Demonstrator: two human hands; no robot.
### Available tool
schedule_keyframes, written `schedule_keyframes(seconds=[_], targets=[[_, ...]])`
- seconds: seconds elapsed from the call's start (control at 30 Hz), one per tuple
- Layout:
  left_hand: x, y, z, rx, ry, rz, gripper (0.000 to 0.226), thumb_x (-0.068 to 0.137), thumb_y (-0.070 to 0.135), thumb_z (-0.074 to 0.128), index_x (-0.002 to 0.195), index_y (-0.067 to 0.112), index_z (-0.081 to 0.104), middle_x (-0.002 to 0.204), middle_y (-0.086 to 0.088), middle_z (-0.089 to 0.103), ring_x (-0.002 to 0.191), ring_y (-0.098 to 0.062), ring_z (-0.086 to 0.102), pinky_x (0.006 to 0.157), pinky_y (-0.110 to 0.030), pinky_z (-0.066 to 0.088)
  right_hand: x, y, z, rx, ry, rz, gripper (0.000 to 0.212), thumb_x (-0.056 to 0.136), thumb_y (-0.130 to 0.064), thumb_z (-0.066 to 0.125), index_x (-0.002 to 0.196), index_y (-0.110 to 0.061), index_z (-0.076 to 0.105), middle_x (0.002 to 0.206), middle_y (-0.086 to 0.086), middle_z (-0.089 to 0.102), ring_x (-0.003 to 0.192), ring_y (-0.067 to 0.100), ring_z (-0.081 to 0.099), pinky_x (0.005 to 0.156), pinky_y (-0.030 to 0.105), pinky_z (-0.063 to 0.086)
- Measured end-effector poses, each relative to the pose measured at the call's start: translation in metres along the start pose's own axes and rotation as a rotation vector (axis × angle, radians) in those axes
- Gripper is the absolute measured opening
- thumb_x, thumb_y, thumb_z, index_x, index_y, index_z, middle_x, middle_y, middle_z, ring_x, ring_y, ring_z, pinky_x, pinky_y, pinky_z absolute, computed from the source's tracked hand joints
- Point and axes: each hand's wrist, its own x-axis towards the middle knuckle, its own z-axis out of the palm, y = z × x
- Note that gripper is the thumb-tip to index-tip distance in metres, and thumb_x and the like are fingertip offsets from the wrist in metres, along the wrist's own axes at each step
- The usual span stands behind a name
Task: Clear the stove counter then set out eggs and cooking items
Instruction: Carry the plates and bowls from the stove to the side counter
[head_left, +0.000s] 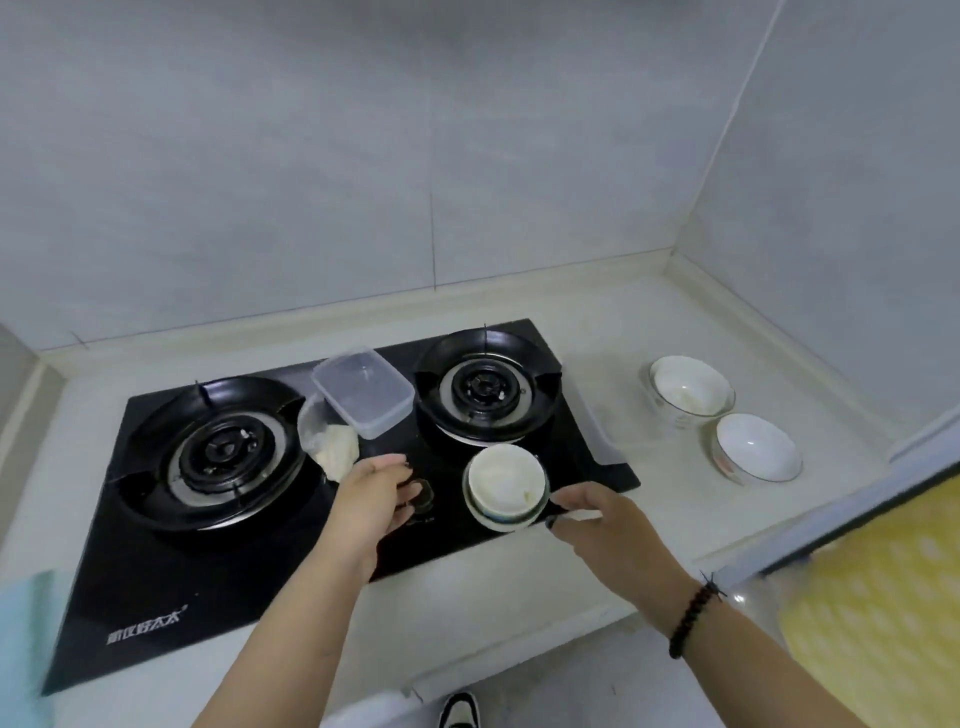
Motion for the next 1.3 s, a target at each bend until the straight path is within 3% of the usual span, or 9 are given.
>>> schedule_keyframes(seconds=[0.13, 0.23, 0.4, 0.63, 0.8, 1.0, 1.07, 1.13, 1.3], targets=[[0.065, 0.021, 0.002, 0.004, 0.072, -0.047, 0.020, 0.095, 0.012, 0.052, 0.114, 0.008, 0.058, 0.117, -0.010, 0.062, 0.102, -0.022, 0.065, 0.078, -0.031, 0.054, 0.053, -0.029, 0.009, 0.024, -0.030, -0.006, 0.020, 0.088, -0.021, 0.067, 0.104, -0.030, 0.060, 0.114, -0.012, 0.059, 0.106, 0.011, 0.056, 0.085, 0.025, 0.045], [0.103, 0.027, 0.003, -0.091, 0.052, -0.193, 0.034, 0.098, 0.014, 0.051, 0.130, 0.002, 0.050, 0.128, -0.015, 0.053, 0.109, -0.027, 0.061, 0.088, -0.036, 0.051, 0.085, -0.049, 0.021, 0.053, -0.075, -0.009, 0.019, 0.088, -0.021, 0.065, 0.101, -0.034, 0.060, 0.112, -0.015, 0.059, 0.102, 0.011, 0.057, 0.085, 0.027, 0.047], [0.144, 0.028, 0.010, -0.371, 0.044, -0.424, 0.051, 0.101, 0.024, 0.047, 0.145, 0.001, 0.033, 0.138, -0.022, 0.046, 0.121, -0.035, 0.053, 0.095, -0.041, 0.044, 0.114, -0.056, 0.030, 0.039, -0.180, -0.001, 0.022, 0.090, -0.021, 0.062, 0.109, -0.031, 0.060, 0.105, -0.010, 0.059, 0.072, 0.002, 0.052, 0.058, 0.013, 0.039], [0.167, 0.027, 0.026, -0.339, 0.100, -0.545, 0.038, 0.100, 0.031, 0.039, 0.126, 0.008, 0.055, 0.118, -0.009, 0.062, 0.105, -0.025, 0.057, 0.089, -0.036, 0.041, 0.141, -0.050, 0.011, -0.009, -0.195, 0.036, 0.022, 0.091, -0.020, 0.061, 0.109, -0.031, 0.059, 0.114, -0.012, 0.058, 0.088, 0.004, 0.059, 0.059, 0.009, 0.043], [0.165, 0.029, 0.036, -0.364, 0.165, -0.492, 0.025, 0.097, 0.022, 0.037, 0.106, 0.010, 0.058, 0.117, -0.004, 0.067, 0.095, -0.019, 0.061, 0.086, -0.034, 0.040, 0.155, -0.036, -0.005, 0.000, -0.239, 0.020, 0.020, 0.089, -0.020, 0.064, 0.102, -0.034, 0.059, 0.114, -0.009, 0.061, 0.103, 0.010, 0.059, 0.082, 0.019, 0.044], [0.118, 0.039, 0.073, -0.339, 0.285, -0.263, 0.029, 0.095, 0.025, 0.042, 0.111, 0.009, 0.061, 0.107, -0.003, 0.070, 0.093, -0.016, 0.065, 0.076, -0.031, 0.044, 0.173, -0.027, -0.044, -0.011, -0.365, -0.051, 0.021, 0.090, -0.024, 0.062, 0.110, -0.030, 0.061, 0.111, -0.016, 0.060, 0.095, 0.002, 0.060, 0.082, 0.017, 0.046], [0.092, 0.043, 0.101, -0.290, 0.323, -0.194, 0.026, 0.096, 0.028, 0.046, 0.104, 0.010, 0.063, 0.106, -0.004, 0.071, 0.095, -0.017, 0.066, 0.079, -0.032, 0.046, 0.180, -0.026, -0.068, -0.023, -0.389, -0.107, 0.021, 0.090, -0.024, 0.062, 0.110, -0.030, 0.060, 0.113, -0.016, 0.060, 0.093, 0.001, 0.060, 0.081, 0.018, 0.048], [0.067, 0.046, 0.133, -0.221, 0.318, -0.142, 0.025, 0.097, 0.029, 0.048, 0.100, 0.011, 0.064, 0.102, -0.004, 0.071, 0.096, -0.017, 0.066, 0.084, -0.034, 0.046, 0.190, -0.023, -0.090, -0.021, -0.369, -0.150, 0.022, 0.091, -0.025, 0.061, 0.111, -0.033, 0.057, 0.116, -0.015, 0.058, 0.097, 0.001, 0.059, 0.091, 0.026, 0.050], [0.023, 0.035, 0.227, -0.135, 0.293, -0.103, 0.021, 0.097, 0.022, 0.049, 0.098, 0.009, 0.065, 0.096, -0.007, 0.073, 0.092, -0.021, 0.069, 0.080, -0.034, 0.049, 0.213, -0.007, -0.152, 0.023, -0.309, -0.193, 0.029, 0.092, -0.037, 0.058, 0.118, -0.031, 0.049, 0.110, -0.014, 0.056, 0.102, 0.014, 0.062, 0.096, 0.040, 0.049]])
